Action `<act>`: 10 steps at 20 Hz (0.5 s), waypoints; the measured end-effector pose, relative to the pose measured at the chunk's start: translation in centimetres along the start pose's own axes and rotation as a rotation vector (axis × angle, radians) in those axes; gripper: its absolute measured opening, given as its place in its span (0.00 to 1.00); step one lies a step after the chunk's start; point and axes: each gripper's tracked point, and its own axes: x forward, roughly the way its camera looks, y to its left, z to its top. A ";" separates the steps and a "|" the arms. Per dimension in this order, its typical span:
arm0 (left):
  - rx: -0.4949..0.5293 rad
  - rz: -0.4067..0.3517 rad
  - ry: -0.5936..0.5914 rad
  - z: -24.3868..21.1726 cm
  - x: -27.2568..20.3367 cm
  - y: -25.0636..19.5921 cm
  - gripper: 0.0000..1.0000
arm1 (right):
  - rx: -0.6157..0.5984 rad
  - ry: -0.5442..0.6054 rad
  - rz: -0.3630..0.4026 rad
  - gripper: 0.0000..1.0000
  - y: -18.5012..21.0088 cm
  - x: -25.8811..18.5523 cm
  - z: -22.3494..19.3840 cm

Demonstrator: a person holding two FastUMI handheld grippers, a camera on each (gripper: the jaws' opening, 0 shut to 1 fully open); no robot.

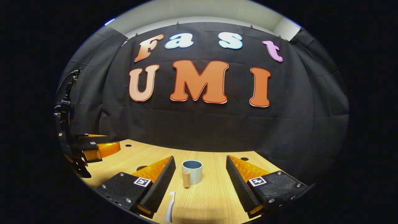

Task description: Put the toothbrush and toothpaste on the desktop into the cup, then pick up the cup and place it on the coaster on the desktop.

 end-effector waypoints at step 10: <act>-0.033 -0.006 0.251 -5.1 0.1 0.2 0.99 | 0.075 0.148 0.030 0.93 0.8 0.9 -2.6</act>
